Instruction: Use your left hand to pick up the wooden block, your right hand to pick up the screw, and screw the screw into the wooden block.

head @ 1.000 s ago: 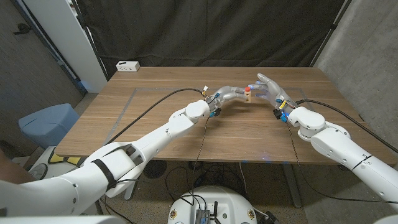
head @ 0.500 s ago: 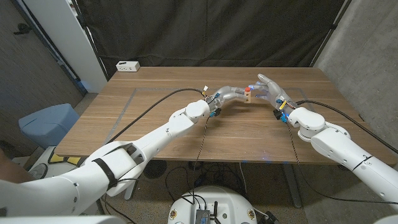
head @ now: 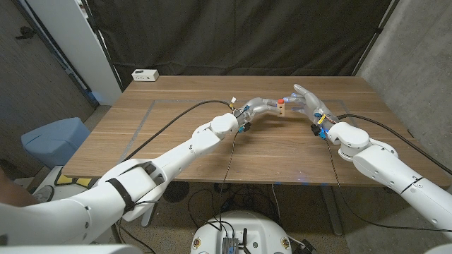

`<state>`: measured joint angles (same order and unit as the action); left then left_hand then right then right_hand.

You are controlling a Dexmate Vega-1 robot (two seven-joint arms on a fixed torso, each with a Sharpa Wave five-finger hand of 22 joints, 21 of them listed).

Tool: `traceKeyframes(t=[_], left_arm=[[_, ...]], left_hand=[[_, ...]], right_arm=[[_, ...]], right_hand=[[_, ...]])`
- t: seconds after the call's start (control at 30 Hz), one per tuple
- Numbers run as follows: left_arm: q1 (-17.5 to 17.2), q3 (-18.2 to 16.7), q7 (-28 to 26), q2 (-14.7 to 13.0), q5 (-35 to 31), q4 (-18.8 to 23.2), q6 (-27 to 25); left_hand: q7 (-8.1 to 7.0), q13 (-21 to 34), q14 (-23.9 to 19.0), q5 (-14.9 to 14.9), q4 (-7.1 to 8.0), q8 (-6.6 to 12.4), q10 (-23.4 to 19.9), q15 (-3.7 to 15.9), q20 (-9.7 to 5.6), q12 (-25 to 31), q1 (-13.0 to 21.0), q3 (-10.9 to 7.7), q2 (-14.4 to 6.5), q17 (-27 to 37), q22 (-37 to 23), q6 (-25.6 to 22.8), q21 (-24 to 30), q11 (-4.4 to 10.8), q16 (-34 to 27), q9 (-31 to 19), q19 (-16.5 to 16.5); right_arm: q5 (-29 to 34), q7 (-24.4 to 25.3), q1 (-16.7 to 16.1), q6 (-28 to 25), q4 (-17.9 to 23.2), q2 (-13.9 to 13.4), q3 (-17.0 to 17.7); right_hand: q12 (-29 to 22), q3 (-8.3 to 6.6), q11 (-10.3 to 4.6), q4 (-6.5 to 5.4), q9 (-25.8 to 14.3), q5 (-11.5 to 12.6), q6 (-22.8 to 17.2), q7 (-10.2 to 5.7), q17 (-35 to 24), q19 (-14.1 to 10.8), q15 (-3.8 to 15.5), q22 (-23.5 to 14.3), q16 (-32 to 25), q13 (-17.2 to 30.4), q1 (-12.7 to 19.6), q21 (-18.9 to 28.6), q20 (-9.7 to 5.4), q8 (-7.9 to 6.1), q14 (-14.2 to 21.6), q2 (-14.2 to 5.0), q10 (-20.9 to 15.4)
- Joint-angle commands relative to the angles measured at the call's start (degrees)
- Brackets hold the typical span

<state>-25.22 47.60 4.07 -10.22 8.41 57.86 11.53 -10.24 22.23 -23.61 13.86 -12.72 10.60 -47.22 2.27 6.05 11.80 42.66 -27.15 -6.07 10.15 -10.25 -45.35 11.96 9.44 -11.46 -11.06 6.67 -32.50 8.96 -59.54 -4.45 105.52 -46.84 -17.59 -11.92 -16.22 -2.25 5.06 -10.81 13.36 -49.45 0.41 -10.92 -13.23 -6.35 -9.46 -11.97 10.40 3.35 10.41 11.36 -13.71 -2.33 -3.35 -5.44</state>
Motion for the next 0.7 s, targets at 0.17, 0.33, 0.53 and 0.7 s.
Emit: traceKeyframes(t=[0.17,0.33,0.53,0.7], left_arm=[[1.2,0.1,0.8,1.2,0.3,-3.2,1.4],[1.7,0.1,0.9,1.5,0.4,-4.3,1.8],[2.1,0.0,1.2,1.8,0.5,-5.3,2.3],[2.5,0.0,1.4,2.1,0.6,-6.3,2.7]], left_hand=[[3.65,0.3,-0.3,0.5,3.45,0.75,-0.1,-0.07,-0.01,0.5,-0.5,-3.09,-1.5,0.0,-0.3,-5.0,0.0,0.29,0.1,-0.2,0.6],[3.77,0.3,-0.3,0.5,3.41,0.75,-0.1,-0.09,0.05,0.5,-0.4,-3.1,-1.5,0.0,-0.3,-4.9,0.0,0.31,0.1,-0.2,0.6],[3.87,0.3,-0.3,0.5,3.42,0.78,-0.2,-0.07,0.03,0.5,-0.5,-3.06,-1.4,0.0,-0.3,-5.0,0.0,0.31,0.1,-0.2,0.6],[3.87,0.3,-0.3,0.5,3.42,0.79,-0.2,-0.05,0.03,0.5,-0.5,-3.03,-1.4,0.0,-0.3,-5.0,0.0,0.4,0.1,-0.2,0.6]], right_arm=[[-0.5,-0.2,0.3,0.1,-0.4,0.5,-0.1],[-0.4,-0.6,0.9,0.0,-0.8,0.6,-0.4],[-0.5,-1.5,1.6,-0.1,-1.1,0.5,-0.8],[-0.6,-2.5,2.2,-0.2,-1.3,0.3,-1.0]], right_hand=[[-0.4,-0.47,-0.29,0.21,-0.3,0.3,-2.0,0.4,0.1,-0.6,0.18,-0.1,-0.4,0.1,0.6,0.6,0.02,-0.71,1.2,-0.2,-1.7],[-0.4,-0.5,-0.26,0.25,-0.2,0.3,-2.4,0.67,0.1,-0.7,0.26,-0.1,-0.4,0.1,0.7,0.6,-0.22,-0.72,1.5,-0.21,-2.1],[-0.3,-0.54,-0.2,0.31,-0.2,0.3,-3.1,0.81,0.1,-1.1,0.43,-0.1,-0.4,0.1,0.8,0.6,-0.45,-0.82,1.7,-0.23,-2.5],[-0.2,-0.56,-0.36,0.36,-0.2,0.3,-3.8,0.94,0.1,-1.4,0.48,-0.1,-0.3,0.1,0.8,0.7,-0.88,-0.92,1.8,-0.22,-2.7]])
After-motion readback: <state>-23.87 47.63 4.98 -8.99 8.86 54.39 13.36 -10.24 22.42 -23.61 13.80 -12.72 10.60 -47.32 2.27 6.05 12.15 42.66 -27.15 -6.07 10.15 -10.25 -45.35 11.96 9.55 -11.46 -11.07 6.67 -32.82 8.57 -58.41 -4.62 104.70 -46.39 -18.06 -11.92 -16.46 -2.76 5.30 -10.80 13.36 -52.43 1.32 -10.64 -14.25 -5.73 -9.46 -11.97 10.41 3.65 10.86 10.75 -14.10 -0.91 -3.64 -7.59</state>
